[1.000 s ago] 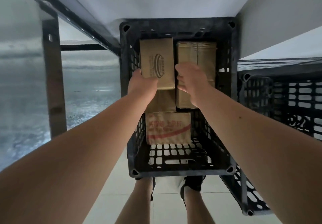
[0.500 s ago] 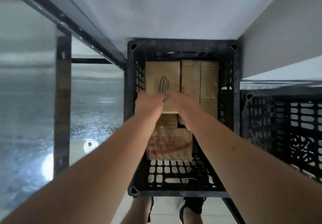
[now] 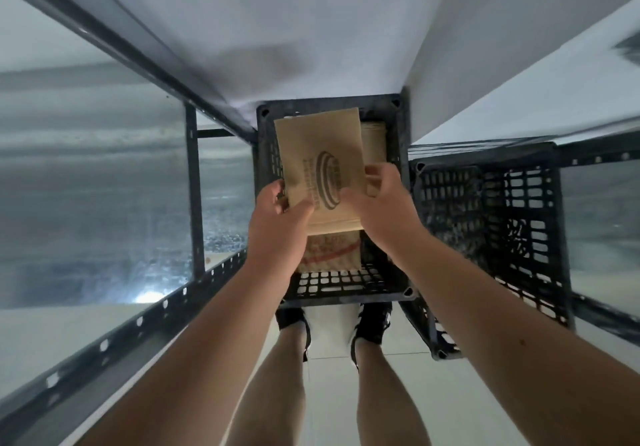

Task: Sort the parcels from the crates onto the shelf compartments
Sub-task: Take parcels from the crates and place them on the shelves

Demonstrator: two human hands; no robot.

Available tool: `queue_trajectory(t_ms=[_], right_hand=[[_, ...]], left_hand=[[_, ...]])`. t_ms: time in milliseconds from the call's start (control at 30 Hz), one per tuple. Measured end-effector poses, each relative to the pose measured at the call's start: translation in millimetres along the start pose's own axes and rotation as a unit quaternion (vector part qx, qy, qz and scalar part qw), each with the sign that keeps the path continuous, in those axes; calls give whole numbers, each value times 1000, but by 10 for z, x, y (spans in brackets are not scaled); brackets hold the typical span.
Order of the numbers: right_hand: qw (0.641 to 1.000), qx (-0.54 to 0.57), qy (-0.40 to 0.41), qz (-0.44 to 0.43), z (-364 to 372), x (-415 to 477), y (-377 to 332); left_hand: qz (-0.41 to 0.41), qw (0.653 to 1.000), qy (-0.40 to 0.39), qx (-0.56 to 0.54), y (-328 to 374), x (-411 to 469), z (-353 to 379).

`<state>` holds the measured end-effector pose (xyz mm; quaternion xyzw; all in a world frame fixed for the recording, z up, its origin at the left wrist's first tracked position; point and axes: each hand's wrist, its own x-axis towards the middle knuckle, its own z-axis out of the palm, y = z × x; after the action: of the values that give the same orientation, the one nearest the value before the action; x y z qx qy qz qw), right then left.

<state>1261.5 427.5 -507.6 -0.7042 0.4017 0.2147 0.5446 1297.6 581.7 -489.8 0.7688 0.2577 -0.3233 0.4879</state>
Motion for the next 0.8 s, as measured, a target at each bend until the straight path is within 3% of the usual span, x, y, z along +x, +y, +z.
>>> queue_trajectory(t_ms=[467, 800], right_hand=[[989, 44, -9, -138, -1112, -2284, -1156], [964, 94, 27, -246, -1714, -3748, -1555]], left_hand=[[116, 993, 12, -13, 1279, -2386, -693], [202, 977, 43, -49, 1676, -3966, -929]])
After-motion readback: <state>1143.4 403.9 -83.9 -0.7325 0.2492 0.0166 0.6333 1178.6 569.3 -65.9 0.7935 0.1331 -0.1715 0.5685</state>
